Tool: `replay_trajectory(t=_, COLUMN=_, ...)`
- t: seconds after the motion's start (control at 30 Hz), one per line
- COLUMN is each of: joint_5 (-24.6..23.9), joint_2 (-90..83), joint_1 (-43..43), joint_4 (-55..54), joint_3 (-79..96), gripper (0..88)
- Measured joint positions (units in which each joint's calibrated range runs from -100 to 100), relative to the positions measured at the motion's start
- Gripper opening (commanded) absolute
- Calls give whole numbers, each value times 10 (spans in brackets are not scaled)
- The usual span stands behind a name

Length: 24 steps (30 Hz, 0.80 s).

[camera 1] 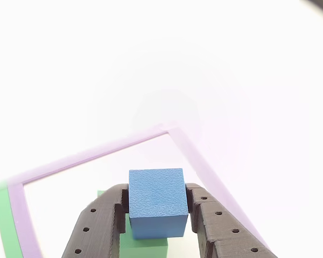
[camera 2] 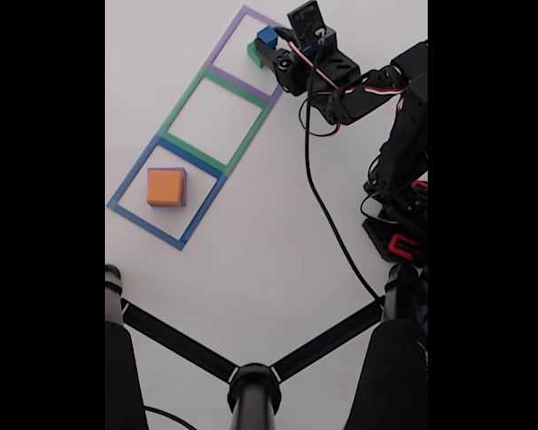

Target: Tower of hanoi

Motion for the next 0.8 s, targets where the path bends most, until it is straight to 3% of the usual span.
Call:
replay_trajectory(t=0.5, joint_5=0, joint_2=-30, joint_1=-7, joint_4=26, joint_3=12, gripper=41)
replay_trajectory(t=0.67, joint_5=0, joint_2=-154, joint_1=-16, joint_4=168, joint_3=18, gripper=40)
replay_trajectory(t=0.8, joint_5=0, joint_2=-280, joint_1=-16, joint_4=366, joint_3=-18, gripper=38)
